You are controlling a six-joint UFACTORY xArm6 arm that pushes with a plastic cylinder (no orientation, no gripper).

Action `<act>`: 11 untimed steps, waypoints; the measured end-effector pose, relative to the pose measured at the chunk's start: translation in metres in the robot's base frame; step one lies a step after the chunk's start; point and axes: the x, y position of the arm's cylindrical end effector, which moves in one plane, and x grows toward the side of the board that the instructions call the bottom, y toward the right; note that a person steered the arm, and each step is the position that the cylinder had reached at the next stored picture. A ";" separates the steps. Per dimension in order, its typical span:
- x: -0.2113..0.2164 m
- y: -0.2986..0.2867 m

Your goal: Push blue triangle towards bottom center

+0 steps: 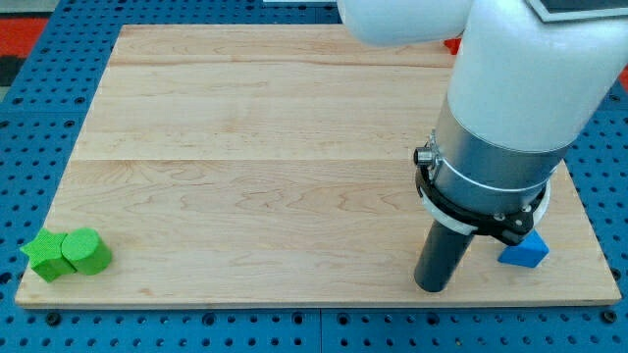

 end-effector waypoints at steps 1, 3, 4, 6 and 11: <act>0.001 0.000; 0.007 0.009; 0.012 0.026; 0.020 0.060; -0.018 0.115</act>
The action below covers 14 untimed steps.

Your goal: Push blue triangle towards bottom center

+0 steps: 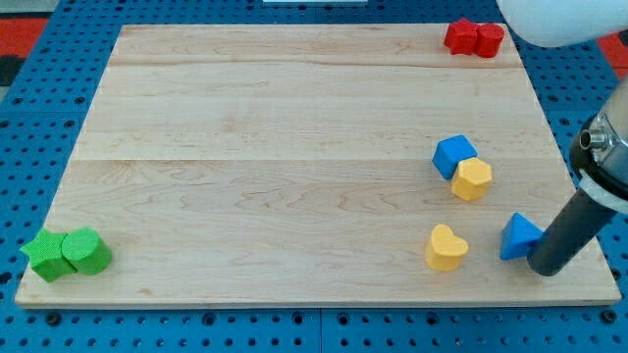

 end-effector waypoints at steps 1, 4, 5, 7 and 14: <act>-0.008 0.000; -0.036 -0.027; -0.048 -0.030; -0.065 -0.028; -0.129 -0.132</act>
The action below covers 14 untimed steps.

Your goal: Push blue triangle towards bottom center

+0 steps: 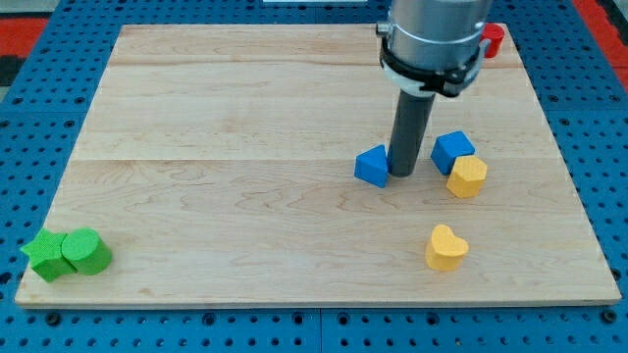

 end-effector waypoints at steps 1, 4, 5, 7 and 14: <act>-0.016 -0.008; 0.002 -0.035; 0.004 -0.062; 0.004 -0.112; 0.063 -0.109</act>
